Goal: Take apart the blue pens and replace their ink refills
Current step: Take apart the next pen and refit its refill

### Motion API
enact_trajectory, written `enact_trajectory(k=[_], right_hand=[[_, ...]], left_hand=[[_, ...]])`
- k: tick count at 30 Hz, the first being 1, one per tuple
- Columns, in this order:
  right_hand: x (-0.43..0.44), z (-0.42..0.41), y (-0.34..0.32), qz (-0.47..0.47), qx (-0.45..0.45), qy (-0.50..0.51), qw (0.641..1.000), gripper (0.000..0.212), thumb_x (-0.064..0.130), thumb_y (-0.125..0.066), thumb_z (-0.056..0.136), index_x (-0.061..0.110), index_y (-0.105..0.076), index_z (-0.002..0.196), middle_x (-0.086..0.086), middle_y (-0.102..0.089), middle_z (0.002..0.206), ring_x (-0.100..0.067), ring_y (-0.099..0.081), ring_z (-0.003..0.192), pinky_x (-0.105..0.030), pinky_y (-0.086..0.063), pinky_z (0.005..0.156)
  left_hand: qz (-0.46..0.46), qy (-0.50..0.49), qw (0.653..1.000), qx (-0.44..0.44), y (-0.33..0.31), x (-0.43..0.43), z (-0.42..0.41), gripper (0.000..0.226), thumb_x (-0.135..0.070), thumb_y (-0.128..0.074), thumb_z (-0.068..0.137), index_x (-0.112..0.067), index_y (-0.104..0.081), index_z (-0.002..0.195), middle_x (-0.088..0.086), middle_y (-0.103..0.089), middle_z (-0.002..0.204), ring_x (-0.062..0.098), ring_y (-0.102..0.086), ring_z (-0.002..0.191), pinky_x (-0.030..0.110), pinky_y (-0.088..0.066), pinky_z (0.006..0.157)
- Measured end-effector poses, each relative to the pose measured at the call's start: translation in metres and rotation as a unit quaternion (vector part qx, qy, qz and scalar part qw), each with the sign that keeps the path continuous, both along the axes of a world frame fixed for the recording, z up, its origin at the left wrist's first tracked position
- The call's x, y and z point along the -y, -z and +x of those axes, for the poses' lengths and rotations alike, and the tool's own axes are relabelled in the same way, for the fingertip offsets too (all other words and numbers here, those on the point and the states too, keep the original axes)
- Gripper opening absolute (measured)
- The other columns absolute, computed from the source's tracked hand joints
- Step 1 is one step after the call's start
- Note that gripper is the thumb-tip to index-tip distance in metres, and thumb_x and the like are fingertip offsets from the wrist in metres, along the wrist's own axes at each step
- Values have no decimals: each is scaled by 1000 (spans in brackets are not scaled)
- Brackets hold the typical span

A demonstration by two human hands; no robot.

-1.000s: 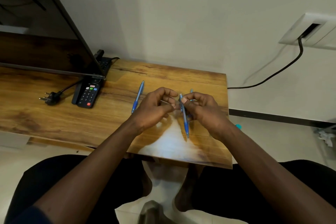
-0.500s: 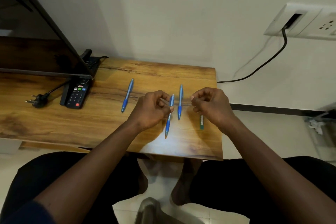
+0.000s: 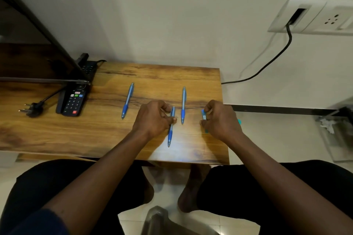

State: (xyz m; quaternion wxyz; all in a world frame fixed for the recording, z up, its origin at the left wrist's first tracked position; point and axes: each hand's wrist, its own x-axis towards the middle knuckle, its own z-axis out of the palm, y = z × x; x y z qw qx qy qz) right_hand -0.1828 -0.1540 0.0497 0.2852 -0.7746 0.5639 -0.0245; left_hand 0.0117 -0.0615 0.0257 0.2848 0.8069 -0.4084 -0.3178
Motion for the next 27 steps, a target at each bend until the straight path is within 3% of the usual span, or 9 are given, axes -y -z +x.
enact_trajectory(k=[6,10,16,19,21,24,27], right_hand=[[0,4,-1,18,6,17,1000,42,18,-86,80,24,-61,114,0,-65,107,-20,-63,98,-39,-59,86],[6,4,-1,77,89,69,991,35,18,-85,79,22,-68,110,-2,-71,102,-21,-70,96,-44,-60,87],[5,10,-20,255,286,152,911,17,0,-76,88,7,-72,102,-13,-75,104,-24,-76,90,-39,-65,78],[2,14,-30,298,338,148,880,18,-4,-73,89,3,-72,105,-13,-78,94,-20,-76,77,-32,-64,67],[0,16,-33,322,350,142,868,19,-4,-72,90,4,-72,107,-12,-79,92,-21,-76,77,-34,-64,69],[-1,18,-35,321,349,121,872,19,-1,-71,91,7,-74,107,-12,-80,96,-23,-77,81,-35,-63,72],[-3,20,-37,278,333,89,897,17,0,-71,91,11,-75,104,-13,-79,98,-26,-76,88,-41,-63,77]], left_hand=[[-4,10,1000,-1,-4,-4,-1,30,-24,-90,81,-21,-70,104,-2,-77,74,5,-75,66,41,-66,74],[-4,9,1000,-8,-6,-5,1,29,-22,-89,83,-21,-69,103,-1,-78,73,4,-75,65,42,-66,74],[-3,14,1000,-2,-5,-6,6,30,-24,-88,84,-21,-69,106,-5,-77,70,3,-74,63,42,-66,76],[-7,13,1000,-2,-3,-8,10,26,-26,-86,86,-23,-69,105,-5,-78,73,4,-75,67,42,-66,77],[-14,13,1000,13,-6,-9,11,22,-34,-82,89,-25,-70,105,-5,-77,77,5,-75,70,41,-66,75],[-69,14,998,3,-18,-9,11,22,-45,-74,94,-27,-72,107,-7,-74,89,8,-74,76,34,-64,70],[-130,14,984,-120,-35,-8,10,21,-35,-72,97,-23,-74,115,1,-75,92,12,-76,76,30,-62,69]])
